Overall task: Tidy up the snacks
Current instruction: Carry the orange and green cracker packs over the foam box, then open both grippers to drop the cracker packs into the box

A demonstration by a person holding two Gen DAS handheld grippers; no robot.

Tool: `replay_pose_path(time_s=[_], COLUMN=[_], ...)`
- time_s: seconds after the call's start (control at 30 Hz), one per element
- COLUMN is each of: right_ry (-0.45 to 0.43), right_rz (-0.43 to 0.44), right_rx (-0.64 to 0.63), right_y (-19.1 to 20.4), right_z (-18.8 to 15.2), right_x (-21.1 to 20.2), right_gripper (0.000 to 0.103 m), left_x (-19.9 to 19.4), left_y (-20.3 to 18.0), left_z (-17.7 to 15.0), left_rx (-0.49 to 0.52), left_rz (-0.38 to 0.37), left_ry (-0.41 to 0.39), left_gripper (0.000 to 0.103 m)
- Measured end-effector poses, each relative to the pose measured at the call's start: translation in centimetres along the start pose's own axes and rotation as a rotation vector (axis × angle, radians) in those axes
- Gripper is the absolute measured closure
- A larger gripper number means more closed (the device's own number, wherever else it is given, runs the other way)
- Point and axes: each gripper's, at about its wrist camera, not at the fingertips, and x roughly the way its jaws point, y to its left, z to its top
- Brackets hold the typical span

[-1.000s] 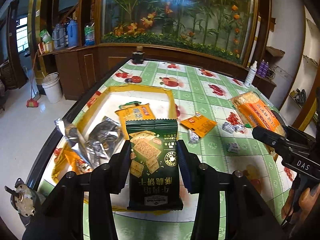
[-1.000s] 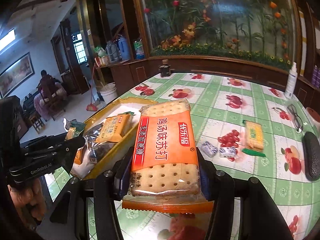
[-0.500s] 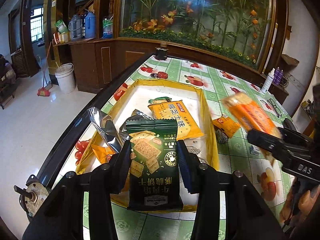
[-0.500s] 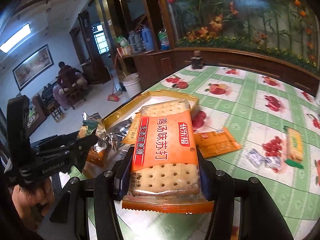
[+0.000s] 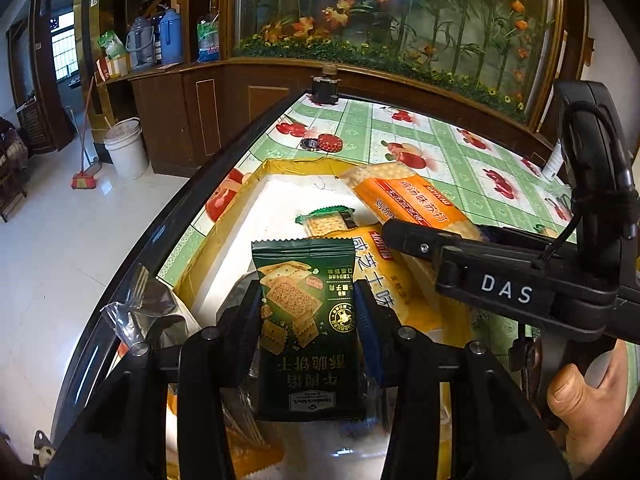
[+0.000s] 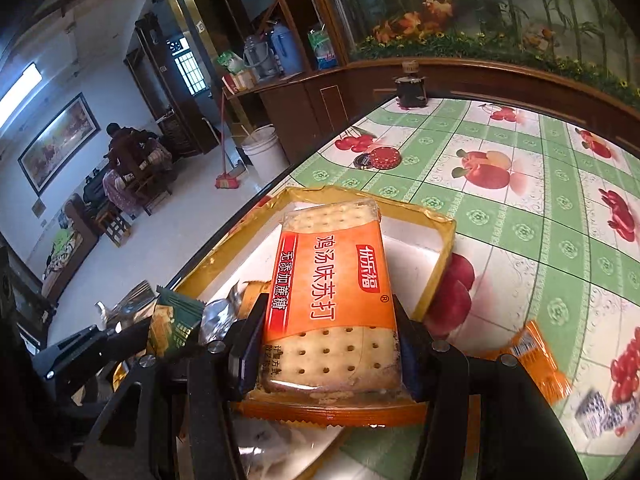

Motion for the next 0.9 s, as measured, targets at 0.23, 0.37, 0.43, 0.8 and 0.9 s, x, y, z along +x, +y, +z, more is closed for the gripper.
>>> replay_pose_path(time_s=[0.23,0.37,0.43,0.8,0.9], right_ry=[0.01,-0.022,-0.041,-0.104,-0.118], right_rz=[0.019,0.005,0.001,-0.115,-0.144], right_rx=[0.008,-0.007,-0.005,0.036,0.062], right_y=[-0.2,0.1,-0.2,-4.6,-6.3], right_z=[0.4,0.4,0.2,-3.2,-4.5], right_x=[1.2,-0.3,-1.4,-8.1,-10.0], right_gripper=[0.038,0.025,0.024,0.023,0.023], left_x=[0.2,-1.0,-1.3,-3.1,-3.8], left_y=[0.7,1.4,1.5,-2.2,-4.2], left_z=[-0.1,-0.1,0.1,-0.4,-0.6], left_rx=[-0.027,-0.048,-0.048,0.014,0.057], left_rz=[0.05,0.067,0.082,0.044,0.022], left_ry=[-0.003,-0.045,-0.051,-0.062,-0.069], left_gripper=[0.027,0.016,0.016,0.016,0.016])
